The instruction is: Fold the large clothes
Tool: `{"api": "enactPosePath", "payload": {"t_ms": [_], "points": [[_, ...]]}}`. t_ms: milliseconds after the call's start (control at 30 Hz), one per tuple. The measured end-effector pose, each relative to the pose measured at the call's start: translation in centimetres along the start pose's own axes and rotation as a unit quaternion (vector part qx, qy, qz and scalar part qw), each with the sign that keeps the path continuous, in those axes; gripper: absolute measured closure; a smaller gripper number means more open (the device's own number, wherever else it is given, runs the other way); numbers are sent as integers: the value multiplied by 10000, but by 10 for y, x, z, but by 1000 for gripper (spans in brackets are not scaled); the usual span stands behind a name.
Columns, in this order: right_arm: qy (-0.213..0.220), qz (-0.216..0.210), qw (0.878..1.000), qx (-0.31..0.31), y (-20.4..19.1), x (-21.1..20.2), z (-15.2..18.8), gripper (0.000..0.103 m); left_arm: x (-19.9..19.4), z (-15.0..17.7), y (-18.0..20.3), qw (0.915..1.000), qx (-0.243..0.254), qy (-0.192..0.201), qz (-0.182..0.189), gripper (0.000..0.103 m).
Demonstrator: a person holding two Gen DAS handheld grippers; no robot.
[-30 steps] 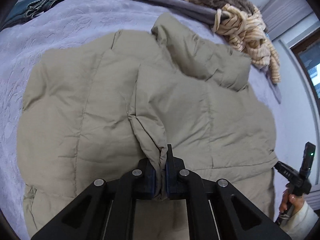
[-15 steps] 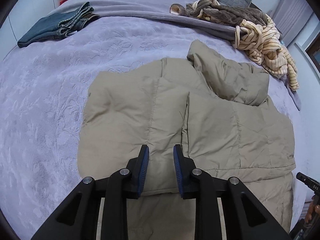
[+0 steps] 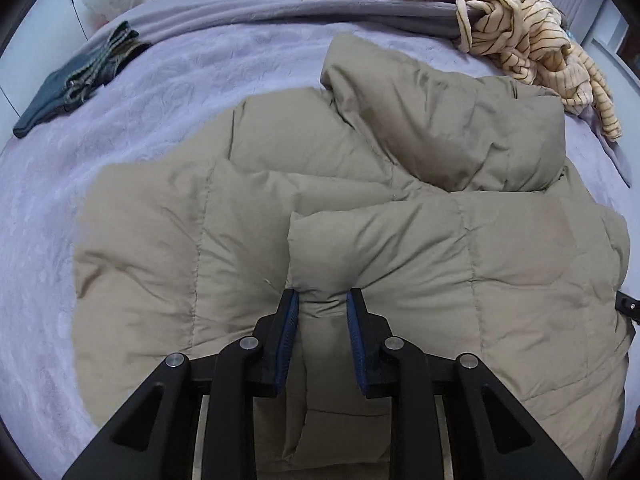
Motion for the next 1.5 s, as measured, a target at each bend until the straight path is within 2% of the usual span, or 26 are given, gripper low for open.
{"api": "enactPosePath", "payload": {"t_ms": [100,233,267,400,500,533,633,800,933,967,1000,1033,1200,1300,1400,1500], "points": [[99,-96,9998,148,13,11,-1,97,5,-1,4,10000,41,16,3,76],[92,-29,9999,54,9,6,0,97,3,0,0,10000,13,2,29,76],[87,52,9999,-9,7,2,1,93,0,0,-3,10000,-6,-6,29,76],[103,366,9987,-332,4,-21,14,92,-14,5,-14,9996,27,71,-275,76],[101,479,9982,-350,6,-37,29,92,-23,12,-24,9991,61,14,-417,76],[105,508,9982,-308,6,-42,33,90,-27,16,-27,9988,74,-16,-474,76],[53,501,9987,-34,12,-57,46,73,-42,26,-34,9987,87,-34,-501,76],[-63,326,9994,108,9,-75,72,67,-74,48,-37,9990,134,1,-434,76],[-166,206,9996,53,-2,-84,87,56,-97,61,-34,9991,155,137,-371,74],[-175,159,9997,47,-5,-87,90,53,-103,64,-34,9991,147,197,-349,40],[-183,115,9998,47,-8,-89,93,52,-108,67,-34,9989,134,246,-373,12],[-194,73,9998,45,-11,-92,96,48,-116,69,-34,9981,100,361,-483,1],[-238,-64,9997,-32,-25,-105,113,35,-145,80,-32,9969,141,439,-641,1],[-250,-169,9995,-47,-31,-112,123,21,-157,89,-40,9969,-84,285,-729,1],[-257,-292,9992,-15,-35,-118,133,17,-158,103,-46,9970,-212,-37,-744,1],[-334,-445,9984,22,-36,-120,143,15,-158,121,-44,9967,-65,-244,-778,1]]}}
Point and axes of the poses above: each gripper's, at about its wrist camera, not at the fingertips, and x roughly the way its jaws point, y to its right, z to its underside, the point moved 2 cm from there along x, roughly the way its jaws point, and after that the axes turned 12 degrees about -z, right-handed, at the moved point
